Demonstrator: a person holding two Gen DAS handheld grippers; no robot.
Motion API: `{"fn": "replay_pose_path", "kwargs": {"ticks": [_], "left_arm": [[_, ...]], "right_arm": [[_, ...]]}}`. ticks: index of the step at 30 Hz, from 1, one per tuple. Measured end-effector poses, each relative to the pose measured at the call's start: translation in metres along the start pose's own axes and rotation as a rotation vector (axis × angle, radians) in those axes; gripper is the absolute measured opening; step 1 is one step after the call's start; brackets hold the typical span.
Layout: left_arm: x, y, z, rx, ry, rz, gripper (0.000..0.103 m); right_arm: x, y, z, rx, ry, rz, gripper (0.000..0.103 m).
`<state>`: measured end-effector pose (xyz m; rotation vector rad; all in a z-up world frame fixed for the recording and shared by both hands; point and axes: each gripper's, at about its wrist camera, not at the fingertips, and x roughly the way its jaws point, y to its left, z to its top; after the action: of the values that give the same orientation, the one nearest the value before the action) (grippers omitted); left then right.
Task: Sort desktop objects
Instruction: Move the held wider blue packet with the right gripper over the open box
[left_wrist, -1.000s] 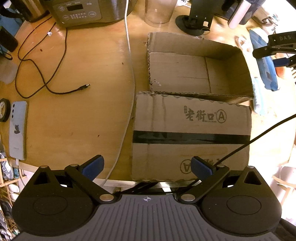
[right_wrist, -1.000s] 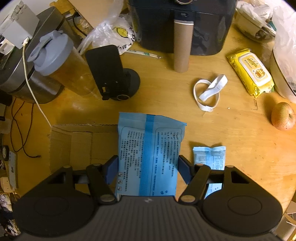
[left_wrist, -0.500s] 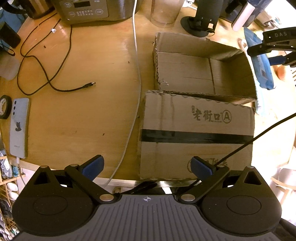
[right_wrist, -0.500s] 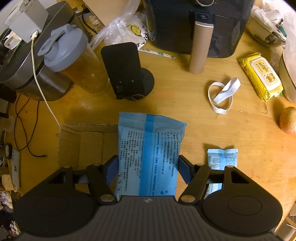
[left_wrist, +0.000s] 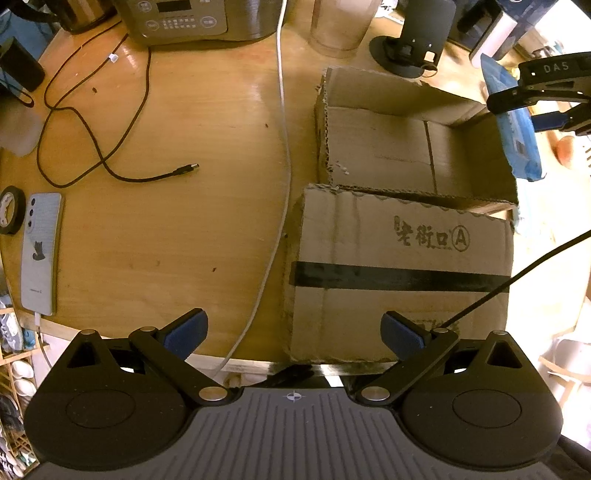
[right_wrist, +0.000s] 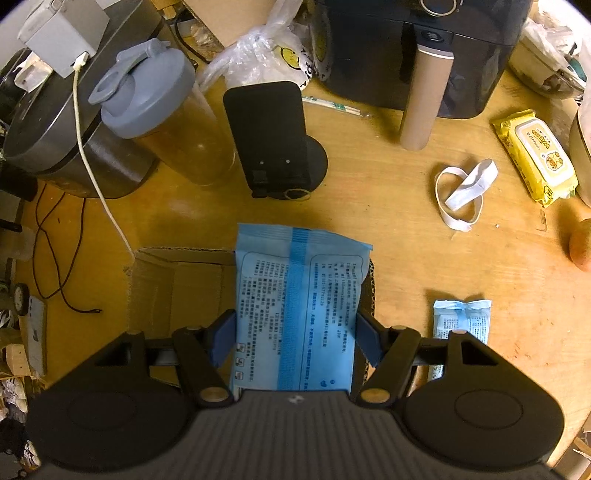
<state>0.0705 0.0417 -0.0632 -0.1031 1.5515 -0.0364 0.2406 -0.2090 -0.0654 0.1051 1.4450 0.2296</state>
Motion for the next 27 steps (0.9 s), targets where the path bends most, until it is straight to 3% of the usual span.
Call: {"fn": "replay_pose_path", "kwargs": {"ticks": [27], "left_arm": [[0.004,0.01,0.006,-0.038,0.019,0.005,0.103]], "right_arm": [[0.076,0.008,-0.005,-0.063,0.072,-0.032,0.065]]}}
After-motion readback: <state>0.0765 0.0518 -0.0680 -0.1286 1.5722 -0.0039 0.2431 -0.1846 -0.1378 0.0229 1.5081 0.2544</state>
